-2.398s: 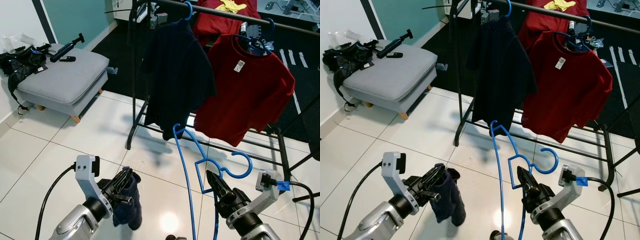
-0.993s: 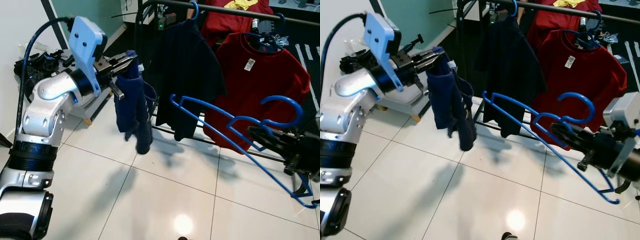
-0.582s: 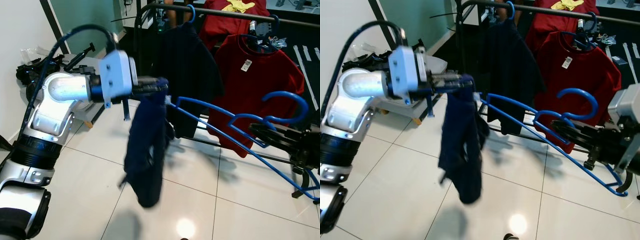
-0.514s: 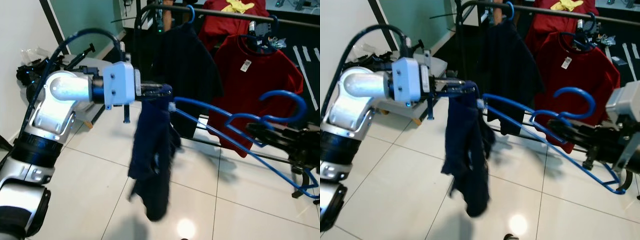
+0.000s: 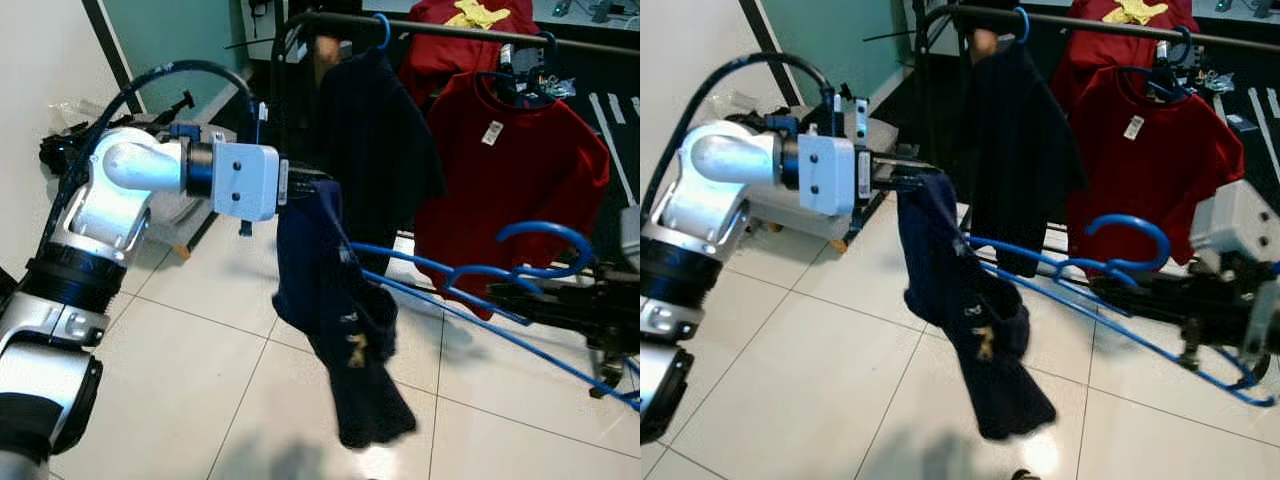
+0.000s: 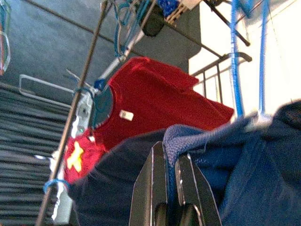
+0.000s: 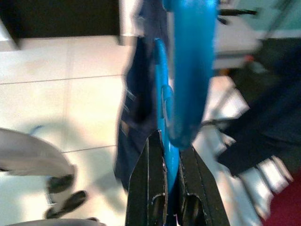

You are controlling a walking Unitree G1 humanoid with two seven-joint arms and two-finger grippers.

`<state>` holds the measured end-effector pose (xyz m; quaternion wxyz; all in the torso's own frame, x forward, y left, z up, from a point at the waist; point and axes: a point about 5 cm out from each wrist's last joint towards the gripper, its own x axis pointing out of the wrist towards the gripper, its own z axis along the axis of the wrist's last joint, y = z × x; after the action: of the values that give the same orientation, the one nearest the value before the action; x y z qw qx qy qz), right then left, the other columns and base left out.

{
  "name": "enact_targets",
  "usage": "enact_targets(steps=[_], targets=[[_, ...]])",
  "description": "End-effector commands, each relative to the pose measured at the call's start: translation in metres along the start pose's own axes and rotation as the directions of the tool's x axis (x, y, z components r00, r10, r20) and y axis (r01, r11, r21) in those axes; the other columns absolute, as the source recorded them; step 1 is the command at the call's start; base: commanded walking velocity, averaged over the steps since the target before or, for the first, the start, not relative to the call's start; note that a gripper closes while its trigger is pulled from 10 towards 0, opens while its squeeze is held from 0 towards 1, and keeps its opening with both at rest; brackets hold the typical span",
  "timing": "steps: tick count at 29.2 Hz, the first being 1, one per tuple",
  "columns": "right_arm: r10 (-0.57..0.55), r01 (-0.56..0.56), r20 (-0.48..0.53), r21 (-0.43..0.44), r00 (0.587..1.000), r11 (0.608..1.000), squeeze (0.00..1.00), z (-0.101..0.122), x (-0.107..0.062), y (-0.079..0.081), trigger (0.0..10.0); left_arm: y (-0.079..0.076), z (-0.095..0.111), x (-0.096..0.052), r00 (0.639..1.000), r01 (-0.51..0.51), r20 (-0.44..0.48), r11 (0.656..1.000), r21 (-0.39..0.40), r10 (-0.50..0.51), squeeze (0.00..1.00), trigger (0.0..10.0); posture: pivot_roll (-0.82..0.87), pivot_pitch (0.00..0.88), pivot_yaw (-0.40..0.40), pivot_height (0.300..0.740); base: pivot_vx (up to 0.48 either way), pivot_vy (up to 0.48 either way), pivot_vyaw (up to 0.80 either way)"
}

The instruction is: Hang hanger

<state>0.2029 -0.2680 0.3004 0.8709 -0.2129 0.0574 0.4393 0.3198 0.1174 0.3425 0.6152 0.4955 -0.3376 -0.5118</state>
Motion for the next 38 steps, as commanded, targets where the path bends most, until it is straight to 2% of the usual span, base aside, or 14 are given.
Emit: enact_targets(steps=[1,7,14,21,28,32,33,34,38], targets=[[0.000,0.000,0.001,-0.026,1.000,1.000,0.00,0.003,-0.002,0.000,10.0,0.003,0.003,0.000,1.000,0.012,0.008,0.999,0.030,-0.012,0.00,10.0,-0.01,0.105,0.072,0.740,0.000,0.000,0.00],[-0.002,0.002,-0.003,-0.014,1.000,1.000,0.00,0.003,-0.005,0.000,10.0,0.002,0.001,0.001,1.000,0.000,0.014,0.999,0.033,0.000,0.00,10.0,-0.01,0.111,0.082,0.740,0.000,0.000,0.00],[0.042,-0.042,0.008,0.004,0.999,0.999,0.00,-0.001,0.001,0.008,10.0,0.003,0.001,0.004,1.000,0.003,0.027,0.999,0.040,-0.004,0.00,10.0,0.00,0.110,0.088,0.740,0.000,0.000,0.00],[0.154,-0.156,0.067,0.017,0.986,0.988,0.00,0.005,0.016,0.022,10.0,0.004,-0.005,0.005,1.000,-0.013,0.012,0.999,0.029,0.013,0.00,10.0,0.00,0.104,0.089,0.740,0.000,0.000,0.00],[0.172,-0.174,0.059,0.020,0.983,0.985,0.00,0.005,0.016,0.023,10.0,0.004,-0.007,0.007,1.000,-0.021,0.013,0.999,0.029,0.021,0.00,10.0,0.00,0.095,0.085,0.740,0.000,0.000,0.00],[0.295,-0.294,-0.007,0.069,0.955,0.953,0.00,0.006,0.003,0.038,10.0,0.007,-0.013,0.002,0.999,-0.036,-0.028,0.999,0.037,0.037,0.00,10.0,-0.01,0.091,0.081,0.740,0.000,0.000,0.00],[0.295,-0.294,-0.007,0.069,0.955,0.953,0.00,0.006,0.003,0.038,10.0,0.007,-0.013,0.002,0.999,-0.036,-0.028,0.999,0.037,0.037,0.00,10.0,-0.01,0.091,0.081,0.740,0.000,0.000,0.00],[0.355,-0.354,-0.001,0.089,0.935,0.931,0.00,0.007,0.003,0.047,10.0,0.008,-0.014,0.001,0.998,-0.041,-0.034,0.998,0.037,0.043,0.00,10.0,0.00,0.091,0.081,0.740,0.000,0.000,0.00],[0.382,-0.380,0.006,0.097,0.924,0.920,0.00,0.006,0.006,0.053,10.0,0.008,-0.013,0.002,0.999,-0.042,-0.029,0.999,0.035,0.043,0.00,10.0,0.00,0.093,0.083,0.740,0.000,0.000,0.00]])
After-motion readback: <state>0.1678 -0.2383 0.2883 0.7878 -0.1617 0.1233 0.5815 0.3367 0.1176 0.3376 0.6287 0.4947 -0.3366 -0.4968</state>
